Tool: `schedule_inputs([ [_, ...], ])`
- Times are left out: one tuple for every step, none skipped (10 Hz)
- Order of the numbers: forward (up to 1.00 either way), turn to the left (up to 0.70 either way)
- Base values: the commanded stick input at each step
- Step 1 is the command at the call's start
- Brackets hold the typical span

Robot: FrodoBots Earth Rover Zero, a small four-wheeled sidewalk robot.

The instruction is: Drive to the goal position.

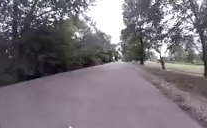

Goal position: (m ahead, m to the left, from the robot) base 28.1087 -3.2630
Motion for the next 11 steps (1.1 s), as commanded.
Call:
schedule_inputs([
  [1.00,-0.13],
  [1.00,-0.13],
  [1.00,-0.13],
  [1.00,-0.13],
  [1.00,-0.13],
  [1.00,-0.10],
  [1.00,0.01],
  [1.00,0.01],
  [1.00,0.01],
  [1.00,0.01],
  [1.00,0.01],
])
